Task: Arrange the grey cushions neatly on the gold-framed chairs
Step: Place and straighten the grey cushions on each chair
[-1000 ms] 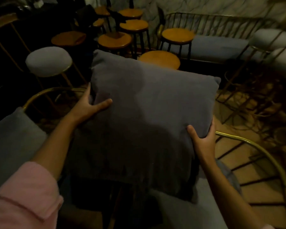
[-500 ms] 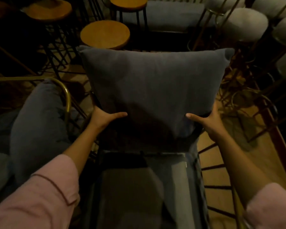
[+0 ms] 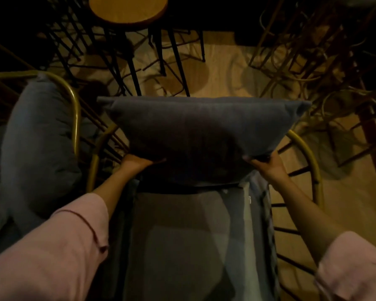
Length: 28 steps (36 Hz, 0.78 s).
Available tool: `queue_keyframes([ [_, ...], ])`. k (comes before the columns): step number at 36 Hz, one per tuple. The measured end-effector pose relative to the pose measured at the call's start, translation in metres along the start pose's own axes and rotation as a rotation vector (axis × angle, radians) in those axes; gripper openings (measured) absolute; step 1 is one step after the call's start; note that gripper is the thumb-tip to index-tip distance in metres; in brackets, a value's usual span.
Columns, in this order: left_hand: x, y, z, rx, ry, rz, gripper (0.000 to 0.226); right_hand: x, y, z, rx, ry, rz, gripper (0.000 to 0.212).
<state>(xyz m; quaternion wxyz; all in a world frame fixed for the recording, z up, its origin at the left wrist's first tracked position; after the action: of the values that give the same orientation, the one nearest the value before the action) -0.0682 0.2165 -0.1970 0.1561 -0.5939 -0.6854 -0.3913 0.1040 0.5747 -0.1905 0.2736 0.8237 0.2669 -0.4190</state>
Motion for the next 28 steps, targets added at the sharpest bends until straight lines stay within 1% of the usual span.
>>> queue_keyframes([
  [3,0.002,0.0,-0.007,0.029,0.094,-0.026,0.129,-0.001,0.006,0.001,0.056,0.043,-0.02,0.069],
  [5,0.002,0.002,-0.01,-0.016,0.175,-0.088,0.14,-0.004,0.011,0.003,0.064,0.096,-0.014,0.073],
  [6,0.0,0.004,-0.011,-0.028,0.2,-0.124,0.138,-0.007,0.013,0.005,0.057,0.115,-0.019,0.074],
  [8,-0.003,0.01,-0.012,-0.009,0.211,-0.168,0.117,-0.012,0.017,0.008,0.069,0.138,-0.019,0.073],
  [9,-0.004,0.015,-0.012,0.006,0.237,-0.158,0.108,-0.015,0.022,0.009,0.092,0.138,0.008,0.071],
  [11,-0.005,0.027,-0.016,0.037,0.289,-0.088,0.098,-0.02,0.038,0.014,0.13,0.143,0.111,0.058],
  [12,-0.004,0.035,-0.02,0.069,0.294,-0.036,0.094,-0.024,0.05,0.018,0.113,0.181,0.157,0.048],
  [13,-0.005,0.042,-0.026,0.11,0.292,0.017,0.089,-0.029,0.062,0.024,0.086,0.225,0.187,0.043],
  [15,-0.008,0.057,-0.045,0.204,0.292,0.093,0.085,-0.041,0.091,0.042,0.003,0.302,0.195,0.046],
  [16,-0.009,0.066,-0.057,0.254,0.3,0.126,0.084,-0.05,0.109,0.052,-0.058,0.299,0.224,0.046],
  [18,-0.015,0.082,-0.088,0.369,0.356,0.209,0.078,-0.073,0.142,0.077,-0.219,0.307,0.237,0.036],
  [19,-0.021,0.089,-0.106,0.435,0.376,0.249,0.073,-0.085,0.157,0.092,-0.294,0.325,0.197,0.033],
  [21,-0.041,0.1,-0.147,0.569,0.375,0.3,0.063,-0.114,0.18,0.125,-0.422,0.329,0.076,0.036],
  [24,-0.086,0.103,-0.203,0.705,0.344,0.254,0.052,-0.162,0.207,0.177,-0.56,0.294,-0.103,0.037],
  [26,-0.123,0.098,-0.236,0.753,0.279,0.157,0.046,-0.193,0.221,0.216,-0.584,0.292,-0.186,0.038],
  [28,-0.163,0.09,-0.263,0.768,0.208,0.049,0.042,-0.221,0.234,0.257,-0.562,0.27,-0.223,0.041],
])
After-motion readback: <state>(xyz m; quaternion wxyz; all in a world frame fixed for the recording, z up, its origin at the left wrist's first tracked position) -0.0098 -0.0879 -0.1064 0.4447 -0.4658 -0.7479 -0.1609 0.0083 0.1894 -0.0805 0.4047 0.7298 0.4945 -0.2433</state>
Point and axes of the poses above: each hand's wrist, its own y-axis away from the middle knuckle, its own z-axis out of the palm, x = y × z, the point moved 1 cm from there along -y, towards the middle knuckle, and after that the axes turned 14 degrees about x, right-handed, at the moved point
